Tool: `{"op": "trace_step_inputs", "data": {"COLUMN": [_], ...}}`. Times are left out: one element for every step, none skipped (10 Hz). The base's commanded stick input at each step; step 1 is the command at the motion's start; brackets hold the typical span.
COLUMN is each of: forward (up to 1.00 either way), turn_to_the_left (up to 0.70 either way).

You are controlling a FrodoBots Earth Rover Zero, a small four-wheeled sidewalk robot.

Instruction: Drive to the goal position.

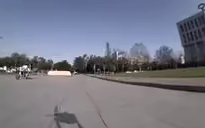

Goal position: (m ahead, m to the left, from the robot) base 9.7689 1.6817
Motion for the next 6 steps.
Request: {"op": "trace_step_inputs", "data": {"forward": [1.00, 1.00, 1.00, 1.00, 1.00, 1.00], "turn_to_the_left": [0.03, 0.03, 0.03, 0.03, 0.03, 0.08]}}
